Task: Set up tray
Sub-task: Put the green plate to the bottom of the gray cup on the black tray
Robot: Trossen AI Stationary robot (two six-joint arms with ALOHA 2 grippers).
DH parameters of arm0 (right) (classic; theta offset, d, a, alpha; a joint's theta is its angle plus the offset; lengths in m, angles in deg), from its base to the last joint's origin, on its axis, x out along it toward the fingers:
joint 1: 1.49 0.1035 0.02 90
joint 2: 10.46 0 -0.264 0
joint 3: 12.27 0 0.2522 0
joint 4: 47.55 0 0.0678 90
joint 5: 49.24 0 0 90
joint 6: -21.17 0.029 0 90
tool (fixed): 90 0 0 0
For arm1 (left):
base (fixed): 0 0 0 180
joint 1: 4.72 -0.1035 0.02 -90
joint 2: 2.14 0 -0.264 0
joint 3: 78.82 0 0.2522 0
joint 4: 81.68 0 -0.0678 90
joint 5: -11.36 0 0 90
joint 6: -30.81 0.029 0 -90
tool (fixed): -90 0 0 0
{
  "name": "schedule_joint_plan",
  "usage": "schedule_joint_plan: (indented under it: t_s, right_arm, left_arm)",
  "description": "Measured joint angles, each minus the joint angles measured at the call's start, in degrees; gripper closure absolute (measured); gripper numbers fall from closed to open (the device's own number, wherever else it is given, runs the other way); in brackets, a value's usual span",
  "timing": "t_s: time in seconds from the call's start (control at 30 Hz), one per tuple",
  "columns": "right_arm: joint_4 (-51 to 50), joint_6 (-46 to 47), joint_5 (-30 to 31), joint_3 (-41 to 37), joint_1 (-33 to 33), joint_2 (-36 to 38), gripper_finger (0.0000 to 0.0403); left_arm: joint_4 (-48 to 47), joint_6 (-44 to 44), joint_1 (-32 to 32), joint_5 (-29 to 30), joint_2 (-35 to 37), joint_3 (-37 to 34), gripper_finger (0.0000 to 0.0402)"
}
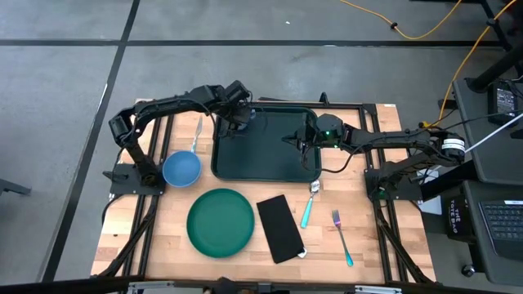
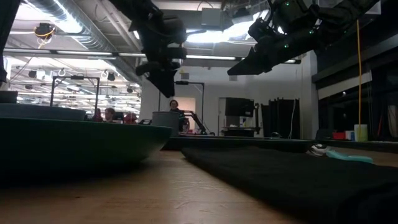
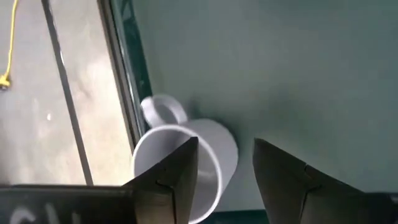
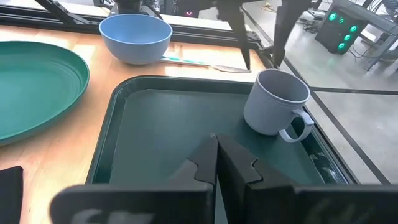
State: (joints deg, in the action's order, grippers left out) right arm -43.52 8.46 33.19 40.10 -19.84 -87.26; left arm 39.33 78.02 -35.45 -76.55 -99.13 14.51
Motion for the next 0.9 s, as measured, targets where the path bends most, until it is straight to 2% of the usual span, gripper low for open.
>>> schedule_joint_plan:
  t_s: [0.27, 0.57, 0.7, 0.9]
  right_arm:
    - [0.0, 0.0, 0.01, 0.01, 0.0, 0.0, 0.0389]
    - [-2.06, 0.0, 0.01, 0.02, -0.01, 0.0, 0.0389]
    - [-1.97, 0.0, 0.01, 0.02, 0.0, 0.0, 0.0389]
    - [-1.74, 0.0, 0.01, 0.02, -0.02, 0.0, 0.0389]
  left_arm:
    - [-0.15, 0.91, 5.72, 0.46, -0.03, 0.0, 0.0292]
    - [0.37, -5.45, 6.97, -4.89, 2.73, -1.66, 0.0394]
    - [0.5, -8.32, 6.82, -7.05, 5.49, -4.64, 0.04]
    - [4.99, -11.97, 7.37, -6.8, 12.09, -11.72, 0.04]
